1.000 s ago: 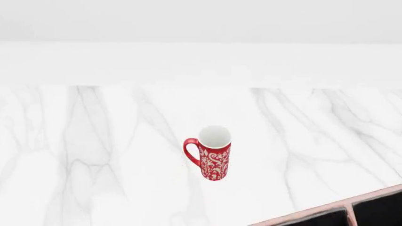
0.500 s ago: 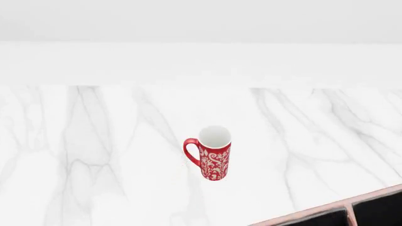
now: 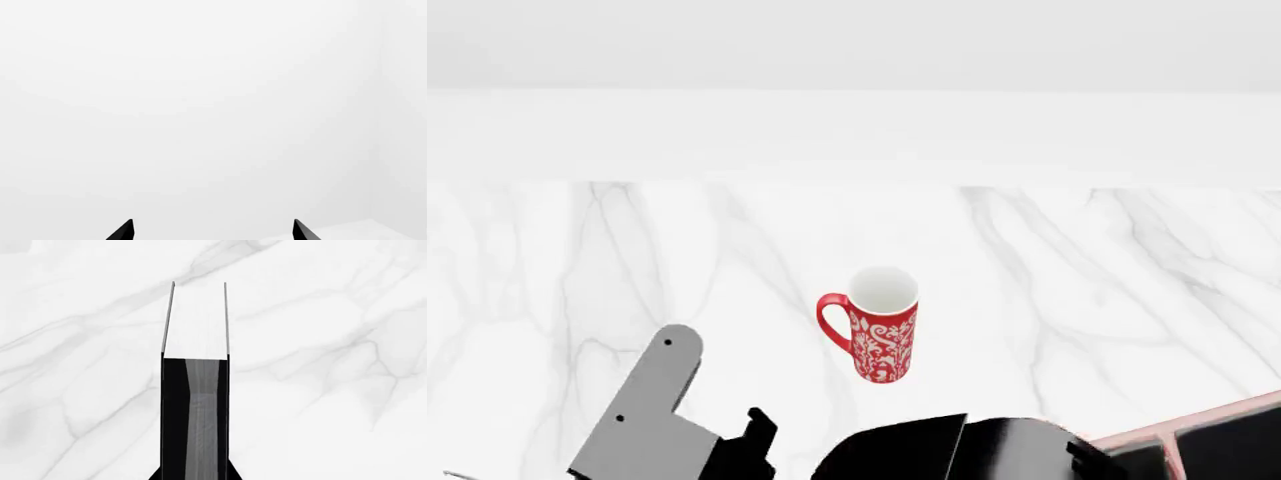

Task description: Pick up the book and place it in the right compartment of the caddy.

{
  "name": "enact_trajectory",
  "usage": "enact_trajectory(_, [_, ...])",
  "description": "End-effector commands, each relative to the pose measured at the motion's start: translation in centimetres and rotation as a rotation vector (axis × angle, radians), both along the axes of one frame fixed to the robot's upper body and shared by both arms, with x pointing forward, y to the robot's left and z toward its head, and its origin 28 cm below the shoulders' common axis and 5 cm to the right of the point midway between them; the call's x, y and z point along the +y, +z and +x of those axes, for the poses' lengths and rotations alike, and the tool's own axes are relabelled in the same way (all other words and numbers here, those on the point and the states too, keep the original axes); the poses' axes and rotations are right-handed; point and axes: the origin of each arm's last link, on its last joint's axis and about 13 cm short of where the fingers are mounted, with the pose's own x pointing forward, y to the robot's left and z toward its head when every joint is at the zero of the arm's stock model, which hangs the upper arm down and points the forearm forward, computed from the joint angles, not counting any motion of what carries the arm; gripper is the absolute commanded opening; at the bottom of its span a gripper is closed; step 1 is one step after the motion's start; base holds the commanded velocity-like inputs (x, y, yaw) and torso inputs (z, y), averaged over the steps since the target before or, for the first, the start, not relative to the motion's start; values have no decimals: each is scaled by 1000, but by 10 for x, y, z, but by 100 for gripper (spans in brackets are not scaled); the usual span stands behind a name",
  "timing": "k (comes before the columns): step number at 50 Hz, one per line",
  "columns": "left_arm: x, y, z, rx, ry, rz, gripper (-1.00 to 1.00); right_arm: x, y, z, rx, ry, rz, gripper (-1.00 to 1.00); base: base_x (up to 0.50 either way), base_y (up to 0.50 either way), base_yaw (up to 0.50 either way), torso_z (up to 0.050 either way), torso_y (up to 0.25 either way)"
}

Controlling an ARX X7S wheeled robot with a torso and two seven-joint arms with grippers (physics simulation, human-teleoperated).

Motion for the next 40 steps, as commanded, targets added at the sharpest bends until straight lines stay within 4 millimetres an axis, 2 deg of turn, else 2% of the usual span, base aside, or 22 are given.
enact_trajectory(1, [0, 1, 0, -1, -2, 0, 100, -8, 52, 9, -105, -118, 87, -100, 0, 0, 0, 0, 0])
enact_trajectory(15, [-1, 0, 2, 3, -4, 0, 100, -34, 92, 29, -192, -337, 161, -100, 0, 0, 0, 0, 1])
enact_trajectory(29, [-2, 1, 4, 2, -9, 2, 100, -71, 109, 41, -252, -571, 233, -100, 0, 0, 0, 0, 1])
enact_trajectory(40, [-4, 1, 7, 5, -16, 4, 100, -102, 111, 46, -296, -771, 247, -100, 0, 0, 0, 0, 1])
